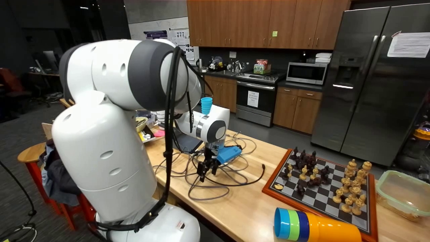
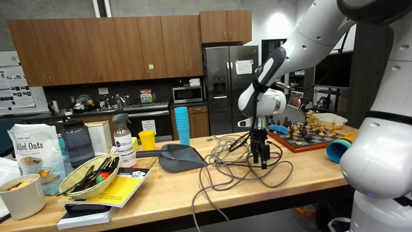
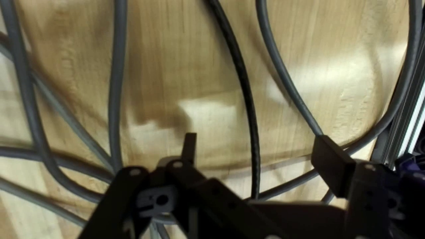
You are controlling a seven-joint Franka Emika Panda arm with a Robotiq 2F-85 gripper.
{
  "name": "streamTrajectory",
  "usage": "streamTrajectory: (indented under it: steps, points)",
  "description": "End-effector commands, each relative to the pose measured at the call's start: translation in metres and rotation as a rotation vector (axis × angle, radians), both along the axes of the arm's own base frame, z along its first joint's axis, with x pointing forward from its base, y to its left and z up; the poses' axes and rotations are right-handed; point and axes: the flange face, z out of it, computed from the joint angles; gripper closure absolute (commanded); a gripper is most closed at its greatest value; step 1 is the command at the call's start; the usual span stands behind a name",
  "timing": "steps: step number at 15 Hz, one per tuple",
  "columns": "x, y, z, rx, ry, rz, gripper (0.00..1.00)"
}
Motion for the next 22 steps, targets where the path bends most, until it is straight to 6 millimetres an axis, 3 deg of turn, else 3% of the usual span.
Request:
streamTrajectory:
  steps: [1, 6, 9, 14, 22]
  points:
    - [0.005, -0.006, 0.001, 0.023, 0.020, -0.042, 0.41]
    - [0.009, -0.009, 0.001, 0.036, 0.029, -0.074, 0.83]
    - [0.009, -0.009, 0.002, 0.030, 0.031, -0.086, 1.00]
    - [0.009, -0.012, 0.022, 0.025, 0.001, -0.176, 0.98]
    - [-0.019, -0.019, 0.125, 0.046, -0.159, -0.353, 0.98]
